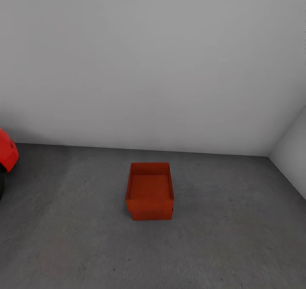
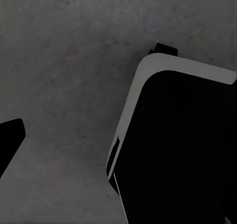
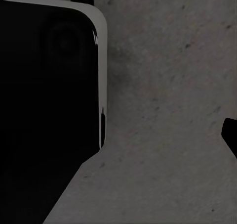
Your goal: Move the two storage containers from the living room to the garage. In the garage, place one container on the floor and stack the other container on top of it (either order is fine).
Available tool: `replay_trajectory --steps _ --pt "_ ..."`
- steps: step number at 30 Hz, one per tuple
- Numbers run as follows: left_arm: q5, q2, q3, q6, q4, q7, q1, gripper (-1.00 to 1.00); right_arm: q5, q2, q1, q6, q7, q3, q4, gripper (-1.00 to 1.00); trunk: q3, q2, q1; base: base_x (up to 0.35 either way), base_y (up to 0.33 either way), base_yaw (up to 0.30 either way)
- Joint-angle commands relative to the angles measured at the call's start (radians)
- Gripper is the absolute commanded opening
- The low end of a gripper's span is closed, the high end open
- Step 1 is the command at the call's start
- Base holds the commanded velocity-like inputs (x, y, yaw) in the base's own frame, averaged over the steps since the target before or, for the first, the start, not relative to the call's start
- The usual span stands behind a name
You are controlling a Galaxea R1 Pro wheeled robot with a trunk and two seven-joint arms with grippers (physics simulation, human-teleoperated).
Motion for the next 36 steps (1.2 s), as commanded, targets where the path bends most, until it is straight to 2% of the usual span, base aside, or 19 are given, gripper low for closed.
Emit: replay_trajectory --steps 1,29,36 --pt "0.007 0.0 -0.008 -0.001 0.0 0.003 0.0 1.0 -0.008 0.0 -0.001 -0.006 -0.001 0.009 0.003 1.0 0.001 -0.001 0.0 0.0 0.0 0.0" --pt "0.007 0.001 -0.008 -0.002 0.0 0.003 0.0 1.0 -0.008 0.001 -0.001 -0.016 -0.002 0.009 0.003 1.0 0.046 -0.001 0.0 0.0 0.0 0.0" --pt "0.007 0.001 -0.008 -0.002 0.0 0.003 0.0 1.0 -0.006 0.018 -0.001 -0.036 -0.006 0.009 0.003 1.0 0.058 -0.001 0.0 0.0 0.0 0.0"
